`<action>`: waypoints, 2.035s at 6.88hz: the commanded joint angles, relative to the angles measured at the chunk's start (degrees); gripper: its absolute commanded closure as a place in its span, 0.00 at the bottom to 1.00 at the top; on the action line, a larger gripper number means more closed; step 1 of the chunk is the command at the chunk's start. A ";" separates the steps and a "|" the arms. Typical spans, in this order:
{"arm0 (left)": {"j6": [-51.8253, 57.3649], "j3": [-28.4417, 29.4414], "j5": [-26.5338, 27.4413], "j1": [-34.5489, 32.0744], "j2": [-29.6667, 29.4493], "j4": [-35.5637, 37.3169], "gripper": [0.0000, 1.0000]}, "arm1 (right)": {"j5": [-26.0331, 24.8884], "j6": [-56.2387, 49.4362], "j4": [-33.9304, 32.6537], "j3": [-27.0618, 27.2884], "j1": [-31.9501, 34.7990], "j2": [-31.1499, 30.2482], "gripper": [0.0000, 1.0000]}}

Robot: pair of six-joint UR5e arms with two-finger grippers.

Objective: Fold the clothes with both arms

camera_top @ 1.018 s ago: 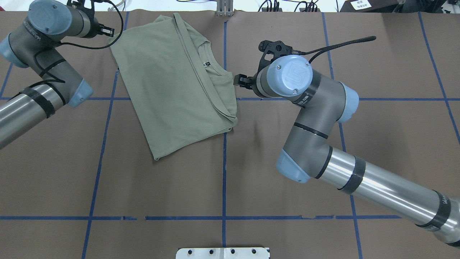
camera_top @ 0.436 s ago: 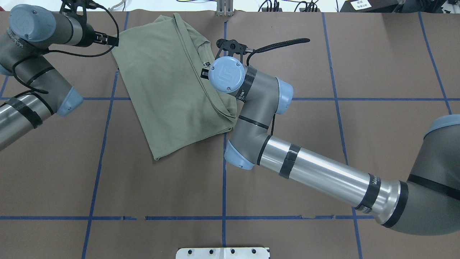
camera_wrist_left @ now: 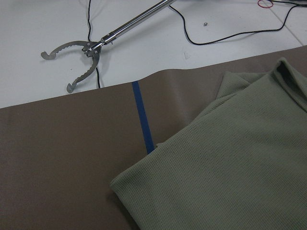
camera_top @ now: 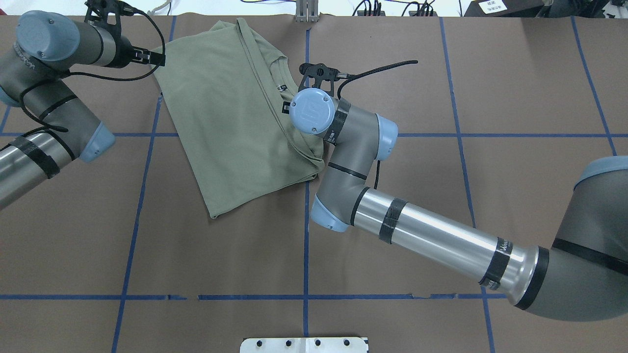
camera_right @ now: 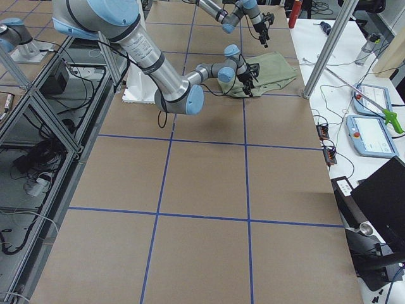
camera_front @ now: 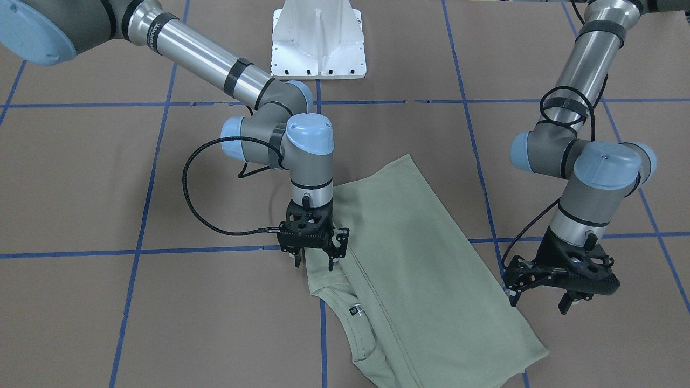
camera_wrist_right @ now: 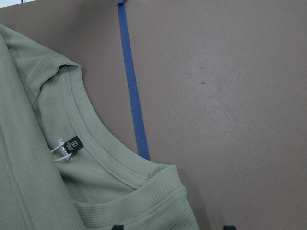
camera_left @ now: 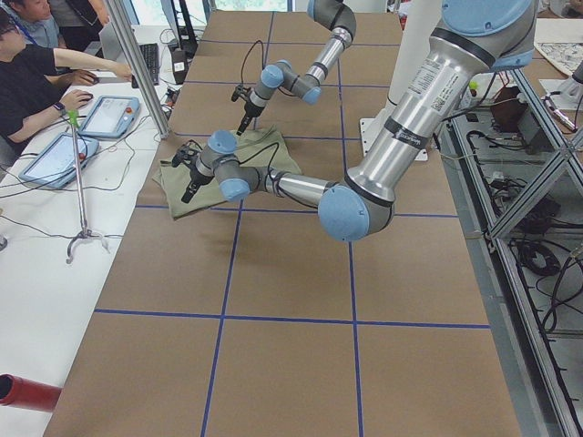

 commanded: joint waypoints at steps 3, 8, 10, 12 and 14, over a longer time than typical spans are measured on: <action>-0.12 0.08 0.00 0.34 0.10 0.00 0.00 | -0.38 -0.26 0.10 -0.77 -0.23 0.09 1.00; -0.21 0.00 0.00 0.86 0.19 -0.09 0.00 | -0.38 0.88 -9.32 12.51 -2.41 -3.22 1.00; -1.70 0.00 0.09 1.74 1.07 -2.27 0.00 | -6.66 5.36 -12.46 29.64 -8.98 -15.92 1.00; -1.79 0.00 0.09 2.09 1.77 -4.04 0.00 | -8.37 5.46 -18.93 44.86 -11.38 -26.67 1.00; -2.49 -0.09 0.09 2.36 1.77 -4.13 0.00 | -11.01 5.46 -19.14 47.39 -12.18 -31.63 1.00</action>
